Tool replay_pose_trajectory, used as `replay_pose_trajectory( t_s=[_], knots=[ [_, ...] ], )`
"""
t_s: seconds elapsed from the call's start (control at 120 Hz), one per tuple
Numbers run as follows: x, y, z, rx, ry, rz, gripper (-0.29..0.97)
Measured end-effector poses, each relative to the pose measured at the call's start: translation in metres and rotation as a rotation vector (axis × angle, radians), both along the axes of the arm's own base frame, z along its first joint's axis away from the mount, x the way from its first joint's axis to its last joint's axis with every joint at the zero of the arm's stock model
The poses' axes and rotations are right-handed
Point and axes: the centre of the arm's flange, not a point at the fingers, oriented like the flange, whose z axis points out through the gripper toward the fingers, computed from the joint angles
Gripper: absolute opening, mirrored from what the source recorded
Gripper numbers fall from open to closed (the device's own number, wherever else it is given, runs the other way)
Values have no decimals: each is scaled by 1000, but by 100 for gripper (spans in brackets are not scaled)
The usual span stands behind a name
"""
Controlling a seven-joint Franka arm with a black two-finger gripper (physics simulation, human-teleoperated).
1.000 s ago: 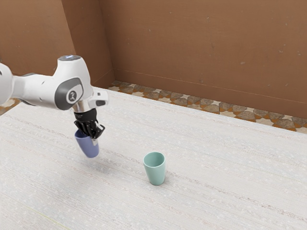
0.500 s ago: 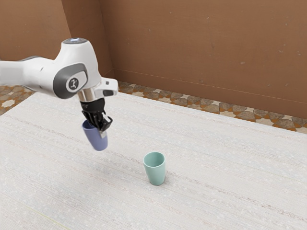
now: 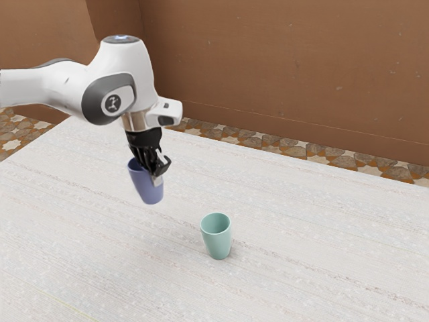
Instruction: Place the left cup onto the right cup
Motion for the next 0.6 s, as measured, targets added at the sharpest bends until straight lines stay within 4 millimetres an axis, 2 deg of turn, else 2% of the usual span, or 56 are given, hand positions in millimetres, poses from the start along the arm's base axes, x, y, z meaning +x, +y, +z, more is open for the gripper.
replay_pose_trajectory(
  t_s=[0.142,0.467,0.6],
  knots=[
    [7,-19,4,4,-5,-33,-10],
    [21,-70,-3,-6,-6,-113,-10],
    [30,-81,-6,-13,-9,-126,-10]
  ],
)
